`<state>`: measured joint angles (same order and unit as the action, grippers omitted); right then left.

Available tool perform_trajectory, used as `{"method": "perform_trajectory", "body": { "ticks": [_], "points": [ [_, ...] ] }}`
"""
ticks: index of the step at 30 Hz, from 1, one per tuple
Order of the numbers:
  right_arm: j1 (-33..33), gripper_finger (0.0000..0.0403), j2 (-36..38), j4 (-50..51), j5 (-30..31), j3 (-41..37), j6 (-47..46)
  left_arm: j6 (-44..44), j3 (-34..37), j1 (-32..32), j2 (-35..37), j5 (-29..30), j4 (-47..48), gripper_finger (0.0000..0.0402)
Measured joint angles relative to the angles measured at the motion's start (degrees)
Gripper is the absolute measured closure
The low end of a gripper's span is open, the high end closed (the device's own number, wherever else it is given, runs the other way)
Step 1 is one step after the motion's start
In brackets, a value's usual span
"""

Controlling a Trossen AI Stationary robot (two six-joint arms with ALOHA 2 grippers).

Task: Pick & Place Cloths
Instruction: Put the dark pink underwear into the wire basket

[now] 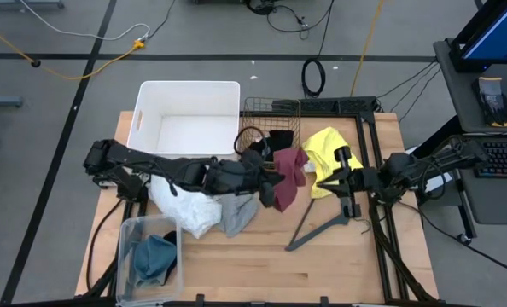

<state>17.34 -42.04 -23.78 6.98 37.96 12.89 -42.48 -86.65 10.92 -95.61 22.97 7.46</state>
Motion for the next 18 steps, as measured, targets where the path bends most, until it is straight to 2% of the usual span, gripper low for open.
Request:
{"method": "perform_trajectory", "body": {
  "ticks": [5,13,18],
  "points": [
    [0.00,0.0350,-0.02,-0.43,5.27,0.13,5.91,0.04,0.00,-2.02,0.00,-1.48,-0.06,0.0402],
    [0.02,0.0248,-1.57,-5.04,7.01,0.13,14.87,1.03,0.00,-3.59,0.00,-2.15,-1.32,0.0402],
    [-0.01,0.0188,-3.39,-6.41,13.20,0.13,17.11,2.76,0.00,-3.63,0.35,-2.52,-3.70,0.0401]
  ]
}}
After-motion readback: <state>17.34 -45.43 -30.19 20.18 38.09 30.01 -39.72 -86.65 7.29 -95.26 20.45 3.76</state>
